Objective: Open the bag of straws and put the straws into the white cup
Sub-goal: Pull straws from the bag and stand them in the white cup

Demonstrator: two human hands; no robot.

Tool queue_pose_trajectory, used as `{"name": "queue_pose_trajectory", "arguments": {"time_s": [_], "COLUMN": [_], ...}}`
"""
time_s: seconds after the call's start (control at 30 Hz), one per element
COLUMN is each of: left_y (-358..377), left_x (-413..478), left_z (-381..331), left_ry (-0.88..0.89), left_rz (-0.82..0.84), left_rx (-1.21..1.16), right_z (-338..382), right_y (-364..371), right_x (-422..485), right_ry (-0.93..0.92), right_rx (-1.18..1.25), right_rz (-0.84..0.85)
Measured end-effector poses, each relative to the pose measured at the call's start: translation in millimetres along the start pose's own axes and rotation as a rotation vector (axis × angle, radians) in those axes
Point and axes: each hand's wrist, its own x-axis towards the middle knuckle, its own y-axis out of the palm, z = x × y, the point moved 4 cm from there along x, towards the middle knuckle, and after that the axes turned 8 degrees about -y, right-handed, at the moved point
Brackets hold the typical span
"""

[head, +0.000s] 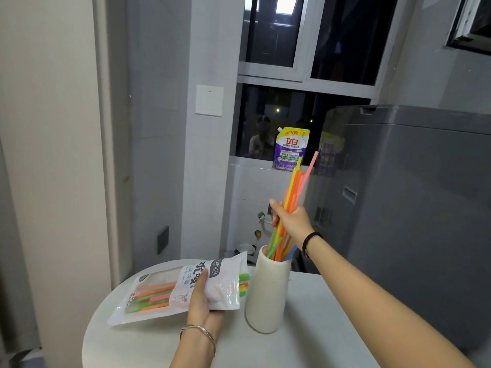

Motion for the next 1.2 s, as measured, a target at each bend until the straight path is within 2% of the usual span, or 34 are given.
{"name": "queue_pose_trajectory", "arguments": {"time_s": [0.2, 0.6, 0.8, 1.0, 1.17, 1.2], "left_y": [0, 1, 1, 1, 1, 1], "left_x": [0, -3, -4, -4, -5, -5], "left_z": [-1, -1, -1, 2, 2, 2], "left_ry": [0.009, 0.007, 0.013, -0.004, -0.006, -0.002], "left_rz": [-0.020, -0.021, -0.026, -0.025, -0.022, -0.024], "left_rx": [-0.005, -0.003, -0.010, -0.008, -0.017, -0.022], "right_z": [-7, 5, 16, 2, 10, 10], "right_y": [-4, -6, -14, -14, -23, -24], "right_x": [-2, -6, -4, -8, -9, -8], "right_ry": [0.024, -0.041, -0.118, -0.058, -0.212, -0.218], "right_rx": [0.026, 0.121, 0.034, -0.304, -0.241, -0.278], "right_rz": [0.026, 0.028, -0.007, 0.214, 0.082, 0.096]}}
